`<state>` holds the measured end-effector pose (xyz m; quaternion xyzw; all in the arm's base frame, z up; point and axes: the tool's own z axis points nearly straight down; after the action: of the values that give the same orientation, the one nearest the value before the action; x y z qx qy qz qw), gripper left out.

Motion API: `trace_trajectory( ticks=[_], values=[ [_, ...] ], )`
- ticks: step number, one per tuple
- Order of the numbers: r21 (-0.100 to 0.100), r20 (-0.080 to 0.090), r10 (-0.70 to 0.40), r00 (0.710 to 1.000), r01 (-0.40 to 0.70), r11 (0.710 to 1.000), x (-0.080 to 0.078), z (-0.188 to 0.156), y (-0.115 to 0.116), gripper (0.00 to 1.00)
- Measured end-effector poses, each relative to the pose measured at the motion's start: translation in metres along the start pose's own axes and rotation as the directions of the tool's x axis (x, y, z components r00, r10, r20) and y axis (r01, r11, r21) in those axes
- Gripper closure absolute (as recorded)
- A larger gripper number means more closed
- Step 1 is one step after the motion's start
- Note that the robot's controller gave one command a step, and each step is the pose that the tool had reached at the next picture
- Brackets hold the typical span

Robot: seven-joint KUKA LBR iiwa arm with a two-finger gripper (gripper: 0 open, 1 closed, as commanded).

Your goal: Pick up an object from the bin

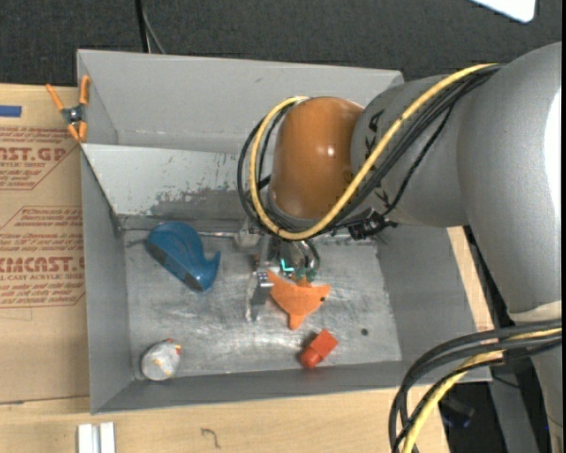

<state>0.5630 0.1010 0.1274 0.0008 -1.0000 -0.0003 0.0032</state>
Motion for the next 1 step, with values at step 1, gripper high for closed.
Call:
trace_trajectory(
  ticks=[1],
  values=[
    [-0.001, 0.007, 0.001, 1.0, -0.001, 1.0, -0.002, -0.0041, -0.0003, 0.0]
  ],
)
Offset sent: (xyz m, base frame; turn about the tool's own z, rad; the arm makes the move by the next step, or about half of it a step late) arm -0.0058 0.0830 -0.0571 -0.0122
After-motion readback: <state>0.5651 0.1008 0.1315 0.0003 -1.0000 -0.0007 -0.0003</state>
